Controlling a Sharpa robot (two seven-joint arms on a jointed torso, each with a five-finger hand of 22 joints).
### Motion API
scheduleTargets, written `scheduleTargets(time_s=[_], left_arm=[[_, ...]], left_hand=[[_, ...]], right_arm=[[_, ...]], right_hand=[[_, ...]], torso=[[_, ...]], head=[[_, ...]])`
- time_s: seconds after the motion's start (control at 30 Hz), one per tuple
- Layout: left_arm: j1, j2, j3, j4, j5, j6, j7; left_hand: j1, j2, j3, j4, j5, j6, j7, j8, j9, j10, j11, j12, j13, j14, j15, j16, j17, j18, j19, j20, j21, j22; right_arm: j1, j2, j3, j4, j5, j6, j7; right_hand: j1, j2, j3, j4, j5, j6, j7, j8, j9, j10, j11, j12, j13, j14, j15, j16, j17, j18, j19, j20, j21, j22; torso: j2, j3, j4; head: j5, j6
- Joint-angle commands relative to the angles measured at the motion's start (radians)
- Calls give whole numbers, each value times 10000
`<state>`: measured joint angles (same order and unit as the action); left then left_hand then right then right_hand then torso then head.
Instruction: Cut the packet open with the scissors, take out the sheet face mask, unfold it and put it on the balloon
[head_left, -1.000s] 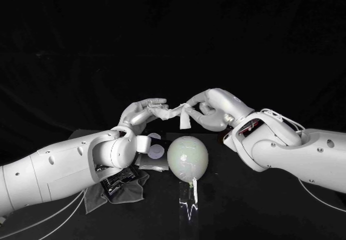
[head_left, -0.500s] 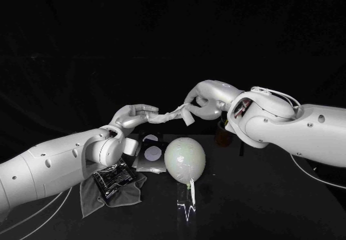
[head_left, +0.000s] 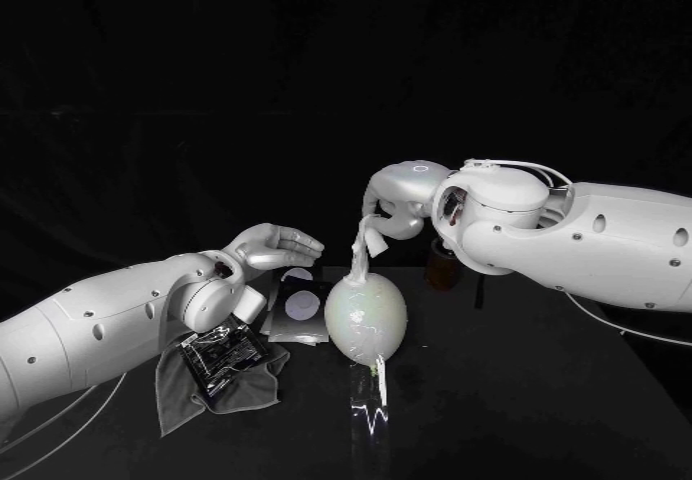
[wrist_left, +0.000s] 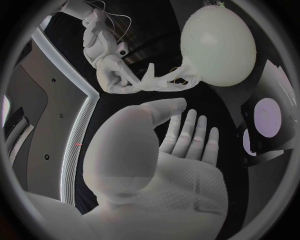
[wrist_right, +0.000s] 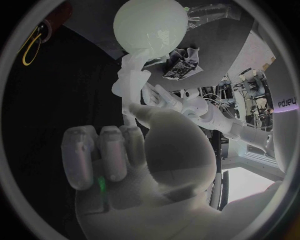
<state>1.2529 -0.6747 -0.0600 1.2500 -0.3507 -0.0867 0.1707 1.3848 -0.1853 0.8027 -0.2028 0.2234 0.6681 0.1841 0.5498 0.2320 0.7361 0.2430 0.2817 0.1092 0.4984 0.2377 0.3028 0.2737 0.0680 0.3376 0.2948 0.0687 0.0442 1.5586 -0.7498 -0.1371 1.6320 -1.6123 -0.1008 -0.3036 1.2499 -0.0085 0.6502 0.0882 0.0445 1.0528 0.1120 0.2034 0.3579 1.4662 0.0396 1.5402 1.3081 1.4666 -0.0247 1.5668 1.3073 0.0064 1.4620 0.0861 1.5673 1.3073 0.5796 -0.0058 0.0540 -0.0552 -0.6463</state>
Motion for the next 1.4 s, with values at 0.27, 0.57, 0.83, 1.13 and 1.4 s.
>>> scheduleTargets(time_s=[0.27, 0.57, 0.83, 1.13, 1.4], left_arm=[[36, 44, 3, -127, -608, 54, 583], [33, 226, 30, 482, -32, -1717, 2801], [39, 593, 57, 786, -269, -2214, 3045], [65, 1050, 68, 724, -954, -2753, 2476], [89, 1267, 72, 603, -1101, -3280, 2134]], left_hand=[[-28, -22, -146, 110, -53, 70, 880, -59, -107, 347, -75, 180, -107, 195, -91, 364, -9, -8, 532, -12, 83, 43], [-896, -448, -2225, 1192, -938, 519, 670, -236, -382, 1199, -315, 275, -432, 1016, -375, 1032, -54, 208, 2049, -35, 331, 128], [-788, -395, -3240, 1540, -1734, 815, 470, -472, -582, 1024, -325, 119, -445, 644, -323, 1069, -232, 76, 1271, -28, -4, 43], [-824, -377, -3828, 1775, -1741, 1137, 496, -529, -633, 1209, -408, 282, -402, 700, -391, 1325, -209, 99, 1558, -36, 15, 85], [-672, -255, -4151, 1909, -1742, 1277, 468, -650, -707, 1411, -471, 498, -371, 825, -469, 1607, -170, 183, 2005, -44, 88, 127]], right_arm=[[31, 27, 9, -84, -762, -218, -562], [47, -46, 15, 42, -695, -669, -710], [52, -20, 16, 28, -631, -953, -644], [53, 3, 15, 101, -624, -1031, -597], [53, -73, 14, 284, -632, -1096, -570]], right_hand=[[137, -40, 259, -97, 55, 130, -45, 140, 57, 980, -104, 162, 2539, 1042, -71, 40, 2635, -64, 1088, -77, 35, 2635], [125, -80, 446, -156, 124, 140, -49, 186, 65, 994, -112, 191, 2557, 1042, -83, 40, 2635, -64, 1088, -87, 35, 2635], [-39, -266, 735, -212, 611, 158, -51, 276, 76, 1025, -117, 259, 2599, 1042, -89, 40, 2635, -64, 1088, -97, 35, 2635], [-39, -266, 735, -212, 611, 158, -51, 276, 76, 1025, -117, 259, 2599, 1042, -89, 40, 2635, -64, 1088, -97, 35, 2635], [-75, -293, 783, -216, 677, 160, -54, 295, 78, 1028, -118, 265, 2603, 1042, -88, 40, 2635, -64, 1088, -97, 35, 2635]], torso=[[4, -10, 6], [4, -16, 7], [-8, -17, 7], [3, 1, 5], [6, -7, 5]], head=[[-184, -6], [-144, 21], [-179, 47], [-177, 129], [-175, 163]])
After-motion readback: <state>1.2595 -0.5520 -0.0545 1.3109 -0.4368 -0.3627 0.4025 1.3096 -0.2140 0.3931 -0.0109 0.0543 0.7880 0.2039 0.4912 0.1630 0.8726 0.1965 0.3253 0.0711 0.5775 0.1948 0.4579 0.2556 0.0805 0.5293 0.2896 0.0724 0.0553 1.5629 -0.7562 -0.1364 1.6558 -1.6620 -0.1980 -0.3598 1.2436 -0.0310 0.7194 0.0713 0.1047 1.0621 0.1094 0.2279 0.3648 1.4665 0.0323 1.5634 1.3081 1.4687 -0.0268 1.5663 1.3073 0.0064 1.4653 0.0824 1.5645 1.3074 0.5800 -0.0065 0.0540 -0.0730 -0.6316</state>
